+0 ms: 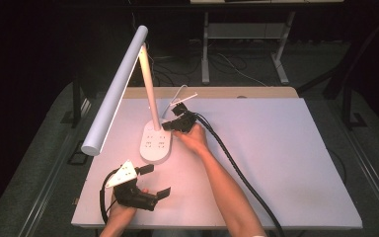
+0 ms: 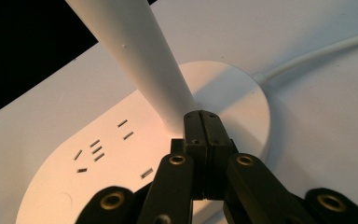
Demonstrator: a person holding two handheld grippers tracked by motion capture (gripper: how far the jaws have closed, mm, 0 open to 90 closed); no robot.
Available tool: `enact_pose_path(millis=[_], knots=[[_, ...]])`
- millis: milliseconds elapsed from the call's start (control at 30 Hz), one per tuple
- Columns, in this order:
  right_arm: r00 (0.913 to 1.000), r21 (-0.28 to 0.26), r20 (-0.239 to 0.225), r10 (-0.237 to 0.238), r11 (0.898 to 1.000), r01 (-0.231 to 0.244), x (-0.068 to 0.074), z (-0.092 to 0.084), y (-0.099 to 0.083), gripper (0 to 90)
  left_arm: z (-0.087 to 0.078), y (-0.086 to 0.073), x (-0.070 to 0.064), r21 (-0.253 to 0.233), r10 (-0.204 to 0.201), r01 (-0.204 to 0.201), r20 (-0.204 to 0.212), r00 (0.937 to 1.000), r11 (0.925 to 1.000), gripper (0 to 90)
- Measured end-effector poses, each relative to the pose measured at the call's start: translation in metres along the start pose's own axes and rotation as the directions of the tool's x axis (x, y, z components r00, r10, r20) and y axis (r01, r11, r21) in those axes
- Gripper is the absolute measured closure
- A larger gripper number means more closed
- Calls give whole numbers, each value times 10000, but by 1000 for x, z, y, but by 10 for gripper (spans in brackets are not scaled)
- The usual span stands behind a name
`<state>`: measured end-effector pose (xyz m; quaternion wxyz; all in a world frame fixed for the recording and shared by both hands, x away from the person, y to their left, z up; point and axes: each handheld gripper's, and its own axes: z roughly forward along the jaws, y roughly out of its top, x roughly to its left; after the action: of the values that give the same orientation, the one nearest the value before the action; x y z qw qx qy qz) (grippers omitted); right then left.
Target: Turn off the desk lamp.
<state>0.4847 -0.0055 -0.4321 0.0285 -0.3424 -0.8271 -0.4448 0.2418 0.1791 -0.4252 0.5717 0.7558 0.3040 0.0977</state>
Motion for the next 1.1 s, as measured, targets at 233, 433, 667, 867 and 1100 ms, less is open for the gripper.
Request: enact_pose_path(millis=[233, 433, 667, 867, 1100], knots=[[9994, 87, 114, -334, 9994, 333, 3, 2, 0, 900, 0, 0, 0, -24, -8, 8, -4, 10000, 10000, 0], [9998, 13, -209, -19, 10000, 20, -2, 1, 0, 900, -1, 0, 0, -78, -32, 32, -21, 10000, 10000, 0], [9987, -282, -397, 312, 9991, -324, -6, 2, -1, 900, -1, 0, 1, -99, -37, 37, -15, 10000, 9999, 0], [9983, -233, -414, 407, 9989, -416, -7, 1, -2, 900, -1, 0, 0, -91, -16, 16, -25, 10000, 10000, 0], [9970, -255, -468, 616, 9977, -629, -8, 1, -3, 900, -1, 0, 0, -86, -15, 14, -59, 10000, 10000, 0]])
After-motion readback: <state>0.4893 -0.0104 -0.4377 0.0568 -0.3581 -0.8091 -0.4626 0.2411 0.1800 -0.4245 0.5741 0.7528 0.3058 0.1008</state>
